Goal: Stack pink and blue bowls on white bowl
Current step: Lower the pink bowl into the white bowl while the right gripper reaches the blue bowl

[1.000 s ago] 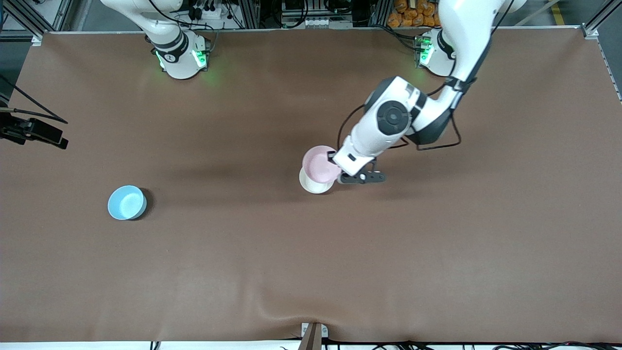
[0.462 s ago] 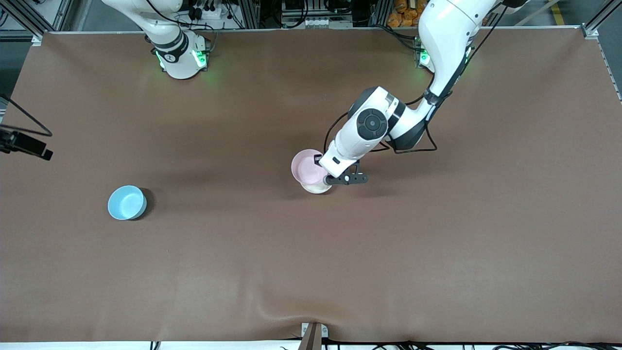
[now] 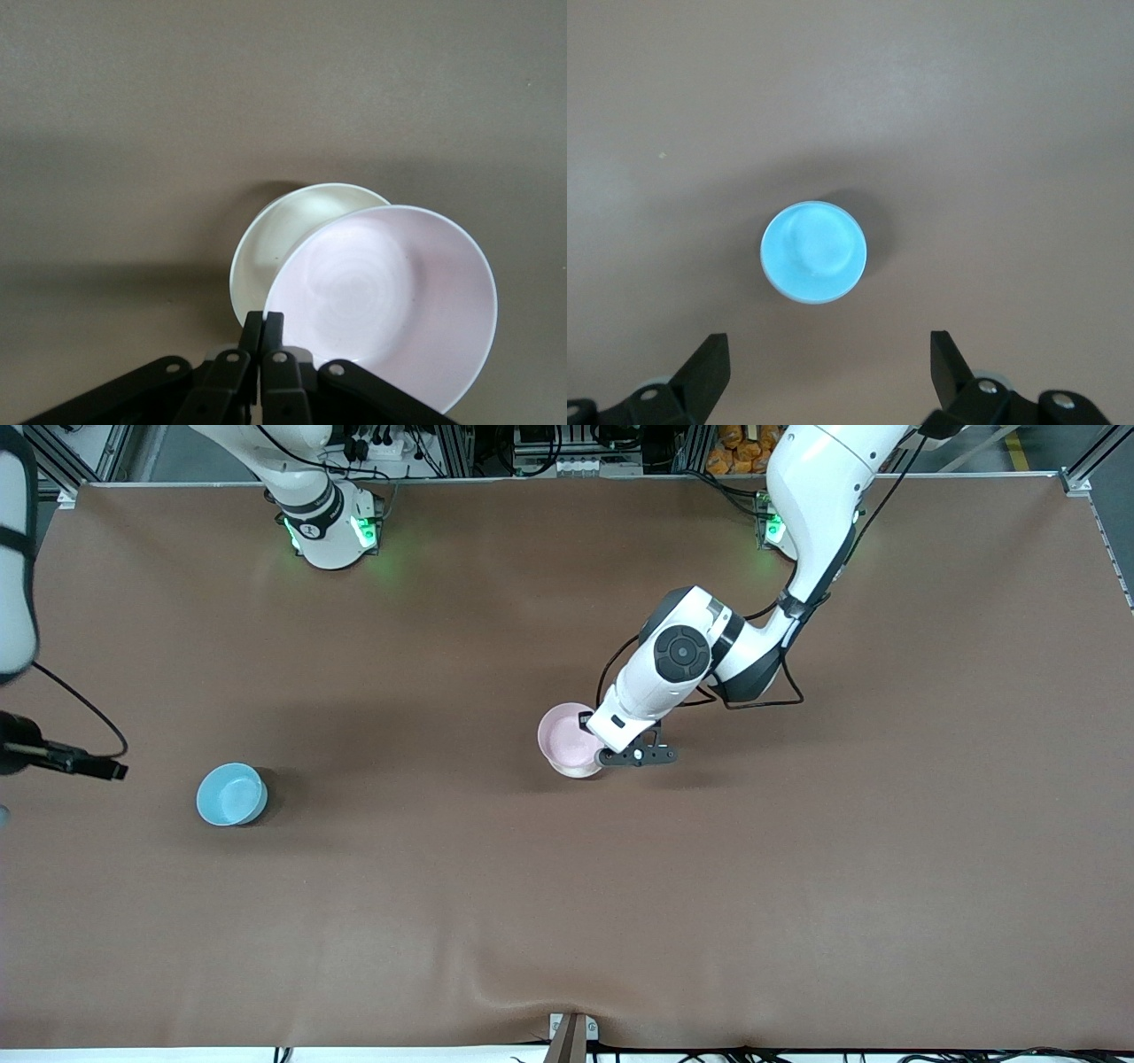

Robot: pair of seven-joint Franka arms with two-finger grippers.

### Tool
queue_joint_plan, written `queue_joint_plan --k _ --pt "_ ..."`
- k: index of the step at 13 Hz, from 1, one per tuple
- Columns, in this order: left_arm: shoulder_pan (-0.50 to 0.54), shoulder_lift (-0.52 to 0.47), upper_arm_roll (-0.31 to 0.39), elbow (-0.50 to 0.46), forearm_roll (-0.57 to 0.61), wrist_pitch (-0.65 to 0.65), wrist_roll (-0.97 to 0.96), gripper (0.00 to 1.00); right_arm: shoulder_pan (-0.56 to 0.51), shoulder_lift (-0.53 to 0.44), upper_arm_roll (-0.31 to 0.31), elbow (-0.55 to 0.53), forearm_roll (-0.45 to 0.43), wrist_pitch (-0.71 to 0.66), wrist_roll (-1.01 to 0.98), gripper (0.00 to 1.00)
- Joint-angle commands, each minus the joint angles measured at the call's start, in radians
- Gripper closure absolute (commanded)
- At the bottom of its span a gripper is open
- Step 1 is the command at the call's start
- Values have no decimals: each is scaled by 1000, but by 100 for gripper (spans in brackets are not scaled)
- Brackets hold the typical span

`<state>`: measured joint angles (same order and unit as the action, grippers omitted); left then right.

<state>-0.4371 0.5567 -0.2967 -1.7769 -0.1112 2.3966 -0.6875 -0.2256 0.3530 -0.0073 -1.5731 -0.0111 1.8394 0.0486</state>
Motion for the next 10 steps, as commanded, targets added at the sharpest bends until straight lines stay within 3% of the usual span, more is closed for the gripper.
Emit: queue_joint_plan --k 1,6,10 --pt "3 -1 4 -7 28 3 -17 100 -12 36 15 -68 -18 99 -6 0" --pt "3 20 10 -4 58 16 -20 100 -46 155 15 -91 -17 202 -10 0" --pt "-2 52 10 2 58 58 -21 100 -49 155 16 -249 -15 415 -41 0"
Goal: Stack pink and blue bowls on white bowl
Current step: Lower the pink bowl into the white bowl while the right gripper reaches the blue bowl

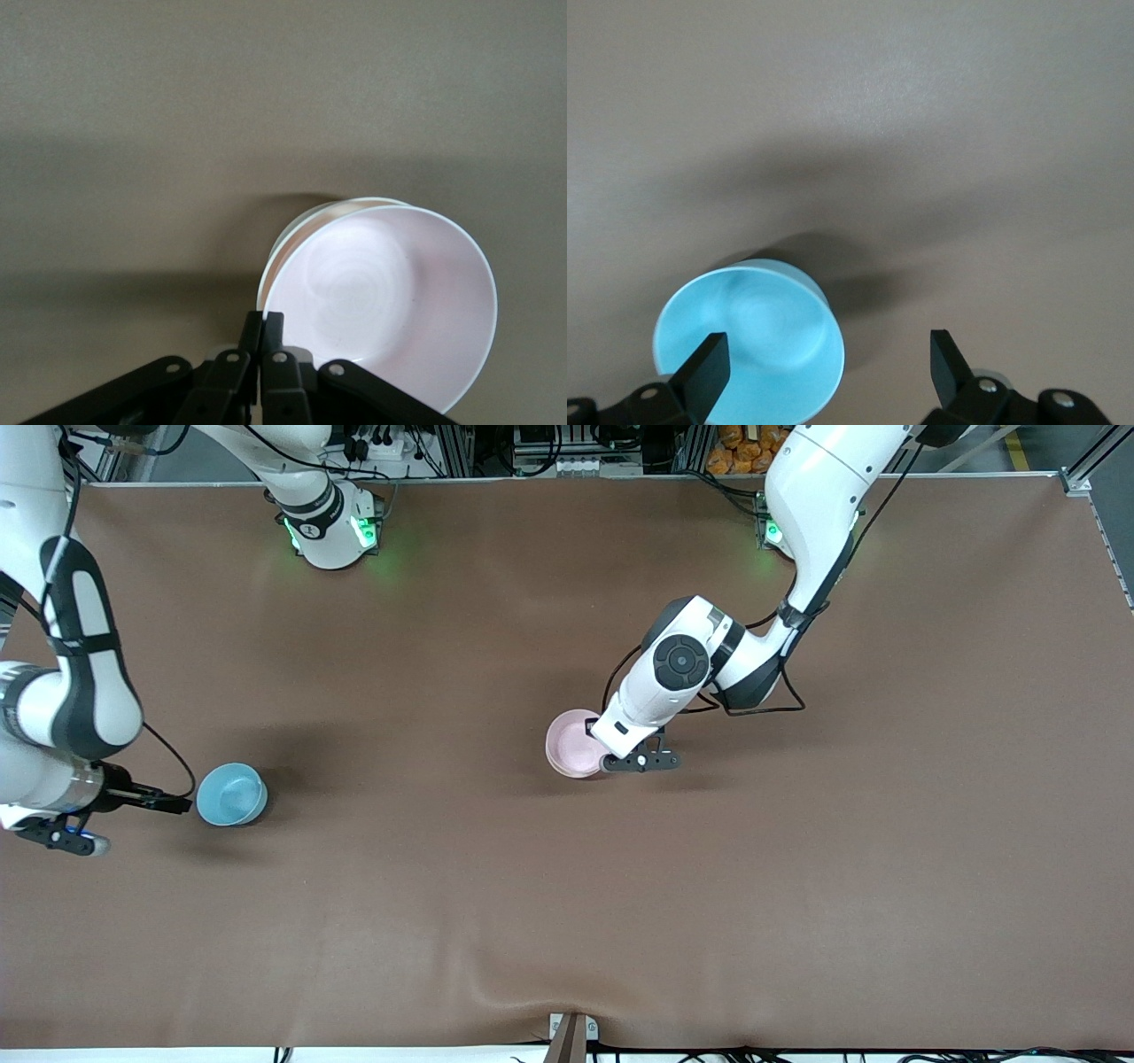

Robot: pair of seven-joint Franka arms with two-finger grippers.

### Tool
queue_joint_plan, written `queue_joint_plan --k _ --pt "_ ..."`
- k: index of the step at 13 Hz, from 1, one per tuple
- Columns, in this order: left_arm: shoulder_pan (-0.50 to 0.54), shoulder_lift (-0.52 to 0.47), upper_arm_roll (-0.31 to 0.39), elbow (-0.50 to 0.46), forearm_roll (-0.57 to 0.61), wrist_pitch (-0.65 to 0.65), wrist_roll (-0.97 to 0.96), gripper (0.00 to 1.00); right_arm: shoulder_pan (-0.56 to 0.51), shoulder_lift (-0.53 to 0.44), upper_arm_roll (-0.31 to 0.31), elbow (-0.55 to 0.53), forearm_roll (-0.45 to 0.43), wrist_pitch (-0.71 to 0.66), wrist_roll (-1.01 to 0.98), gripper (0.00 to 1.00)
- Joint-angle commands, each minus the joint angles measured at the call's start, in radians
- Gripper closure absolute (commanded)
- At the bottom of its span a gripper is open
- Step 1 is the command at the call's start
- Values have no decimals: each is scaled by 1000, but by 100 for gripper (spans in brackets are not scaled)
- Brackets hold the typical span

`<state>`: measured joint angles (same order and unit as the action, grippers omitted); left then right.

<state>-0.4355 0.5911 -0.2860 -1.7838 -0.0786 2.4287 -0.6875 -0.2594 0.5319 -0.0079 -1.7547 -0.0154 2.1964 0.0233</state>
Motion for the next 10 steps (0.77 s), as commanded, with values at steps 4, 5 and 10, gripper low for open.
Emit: queue_joint_plan --k 4,5,10 --pt "3 36 -2 14 23 52 -24 74 -4 -7 20 -101 -6 85 -14 0" --pt "6 32 -2 15 17 50 -27 24 -4 -7 20 -109 -6 83 -14 0" --pt "11 -101 -1 26 19 -89 -26 0 -24 -6 22 -132 2 82 -13 0"
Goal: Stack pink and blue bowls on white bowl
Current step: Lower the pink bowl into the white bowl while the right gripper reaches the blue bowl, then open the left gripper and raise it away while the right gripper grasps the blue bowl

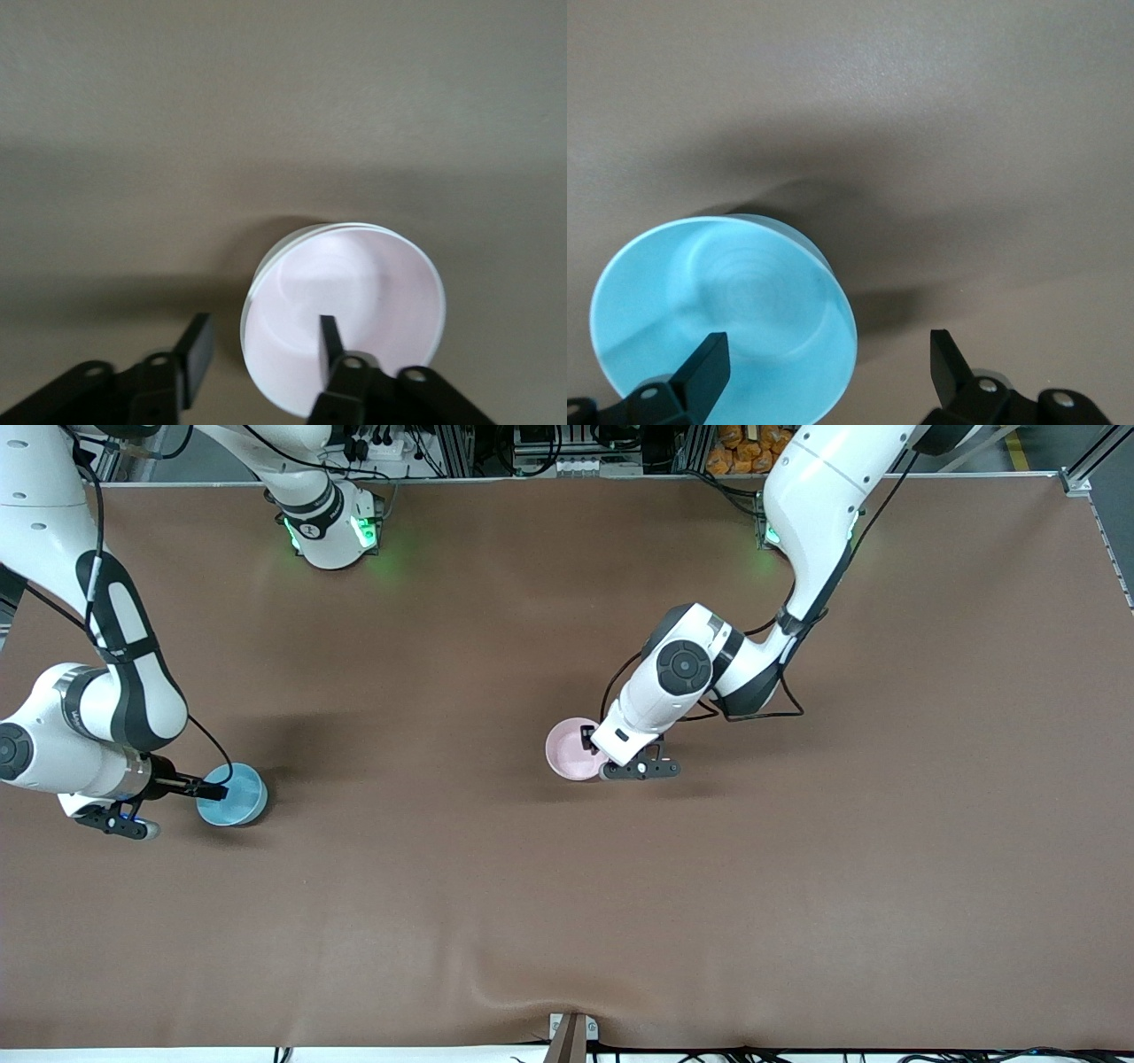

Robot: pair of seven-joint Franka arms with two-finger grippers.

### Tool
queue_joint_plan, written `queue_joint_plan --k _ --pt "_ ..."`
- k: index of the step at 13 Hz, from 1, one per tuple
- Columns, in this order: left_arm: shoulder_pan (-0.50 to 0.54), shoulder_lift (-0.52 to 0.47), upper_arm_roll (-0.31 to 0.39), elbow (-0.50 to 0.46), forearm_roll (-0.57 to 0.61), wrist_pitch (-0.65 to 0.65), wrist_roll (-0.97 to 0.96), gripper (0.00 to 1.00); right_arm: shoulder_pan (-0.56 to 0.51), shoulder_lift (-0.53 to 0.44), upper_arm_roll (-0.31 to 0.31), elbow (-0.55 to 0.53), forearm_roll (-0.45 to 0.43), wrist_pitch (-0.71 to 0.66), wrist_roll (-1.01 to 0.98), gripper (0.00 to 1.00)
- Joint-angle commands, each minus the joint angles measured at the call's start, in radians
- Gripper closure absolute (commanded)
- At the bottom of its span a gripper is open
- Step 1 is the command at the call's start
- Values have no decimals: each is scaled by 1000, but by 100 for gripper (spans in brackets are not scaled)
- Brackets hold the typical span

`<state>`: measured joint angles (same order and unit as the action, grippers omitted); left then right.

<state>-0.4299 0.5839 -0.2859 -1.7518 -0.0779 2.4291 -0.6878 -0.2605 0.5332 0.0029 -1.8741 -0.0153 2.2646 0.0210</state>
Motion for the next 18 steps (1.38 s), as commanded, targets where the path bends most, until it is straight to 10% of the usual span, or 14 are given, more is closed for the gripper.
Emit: queue_joint_plan --k 1,12,15,18 --pt "8 -133 1 -5 24 -143 -26 0 -25 -4 11 -13 3 13 -10 0" --pt "166 -393 28 273 35 -742 182 0 -26 17 9 -16 21 32 -13 0" --pt "243 -453 24 268 116 -806 412 0 -22 19 9 -16 21 36 -13 74" --pt "337 -515 22 256 130 -878 542 0 -22 17 9 -16 21 35 -15 100"
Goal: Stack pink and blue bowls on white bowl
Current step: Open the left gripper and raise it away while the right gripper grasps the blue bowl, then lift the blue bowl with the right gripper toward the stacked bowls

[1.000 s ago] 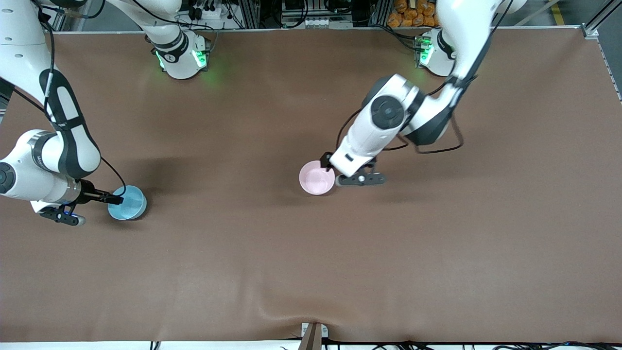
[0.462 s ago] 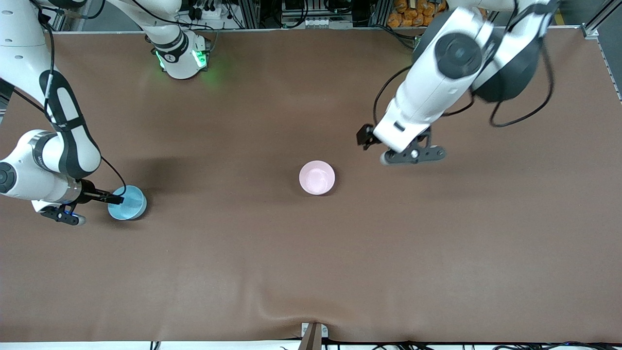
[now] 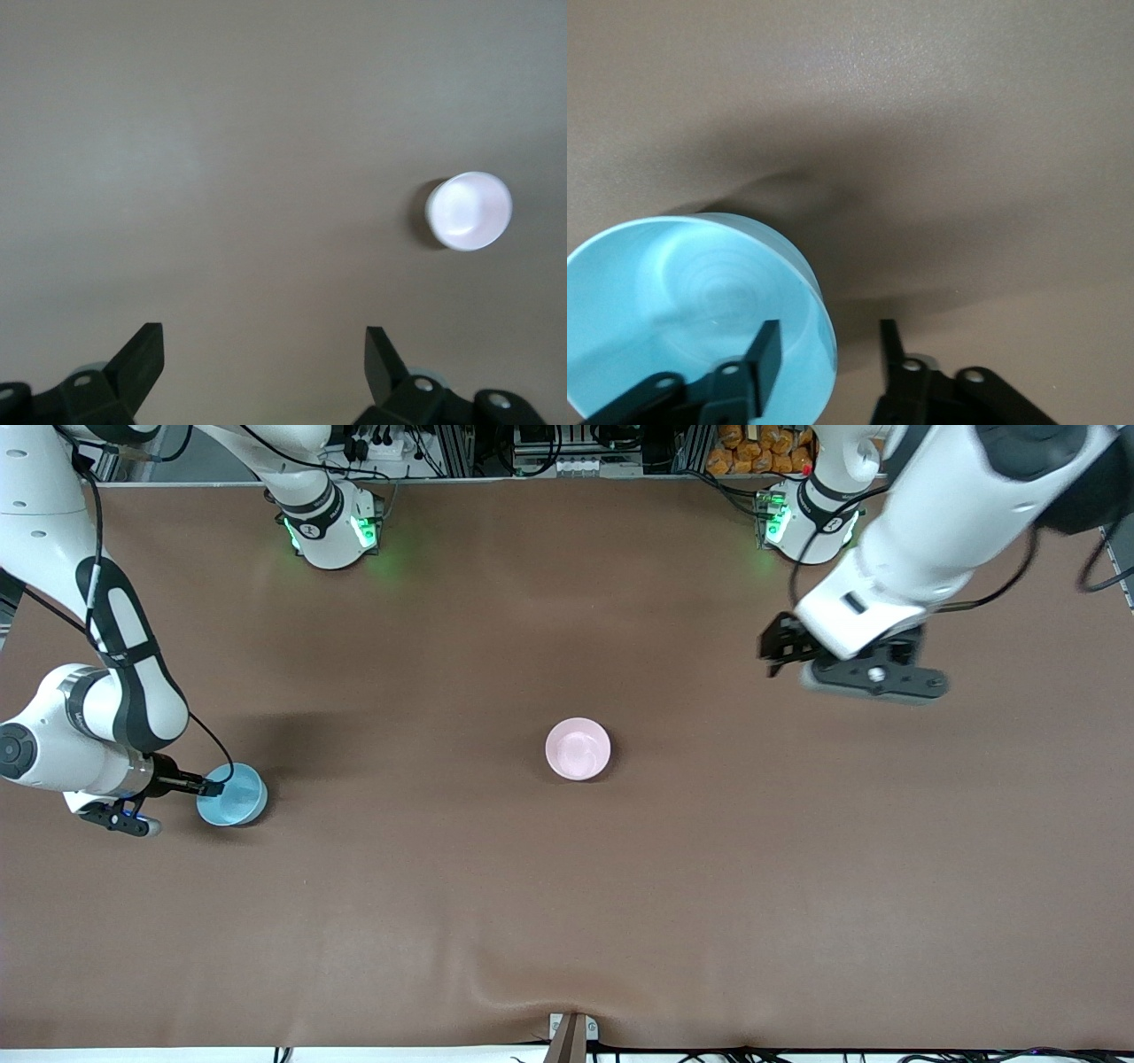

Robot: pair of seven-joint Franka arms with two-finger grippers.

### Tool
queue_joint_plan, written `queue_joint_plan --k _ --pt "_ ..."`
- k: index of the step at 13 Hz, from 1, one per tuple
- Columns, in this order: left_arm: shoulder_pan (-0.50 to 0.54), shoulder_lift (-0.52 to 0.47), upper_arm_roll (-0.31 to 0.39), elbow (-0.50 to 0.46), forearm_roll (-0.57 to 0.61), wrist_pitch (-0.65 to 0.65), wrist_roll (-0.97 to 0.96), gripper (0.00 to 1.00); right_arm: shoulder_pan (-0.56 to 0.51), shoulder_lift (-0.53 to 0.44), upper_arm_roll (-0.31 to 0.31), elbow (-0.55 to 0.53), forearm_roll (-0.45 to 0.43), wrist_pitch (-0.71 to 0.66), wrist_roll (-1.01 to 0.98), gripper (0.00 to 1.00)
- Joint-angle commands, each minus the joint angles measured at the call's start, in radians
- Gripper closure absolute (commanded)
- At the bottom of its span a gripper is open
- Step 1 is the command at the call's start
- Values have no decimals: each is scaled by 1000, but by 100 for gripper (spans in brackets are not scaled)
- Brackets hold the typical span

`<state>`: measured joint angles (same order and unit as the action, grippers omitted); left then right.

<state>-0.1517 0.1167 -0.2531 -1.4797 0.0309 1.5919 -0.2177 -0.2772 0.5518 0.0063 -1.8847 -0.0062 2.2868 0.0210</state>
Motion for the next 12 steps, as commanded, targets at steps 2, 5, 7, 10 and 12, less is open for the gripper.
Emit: queue_joint_plan --k 2,5,7,10,12 --pt "125 -87 -11 -65 12 -43 96 0 -5 -1 6 -5 12 10 -15 100" --pt "221 -139 -14 -148 -57 -23 141 0 -5 -4 8 2 11 0 -39 100" --pt "227 -198 -14 -232 -69 31 140 0 -14 -16 9 21 12 -9 -70 100" --pt "228 -212 -8 -252 -71 45 146 0 -5 -59 23 122 17 -183 -75 100" --pt "228 -200 -6 -237 -71 45 135 0 -7 -76 53 226 57 -324 -73 100"
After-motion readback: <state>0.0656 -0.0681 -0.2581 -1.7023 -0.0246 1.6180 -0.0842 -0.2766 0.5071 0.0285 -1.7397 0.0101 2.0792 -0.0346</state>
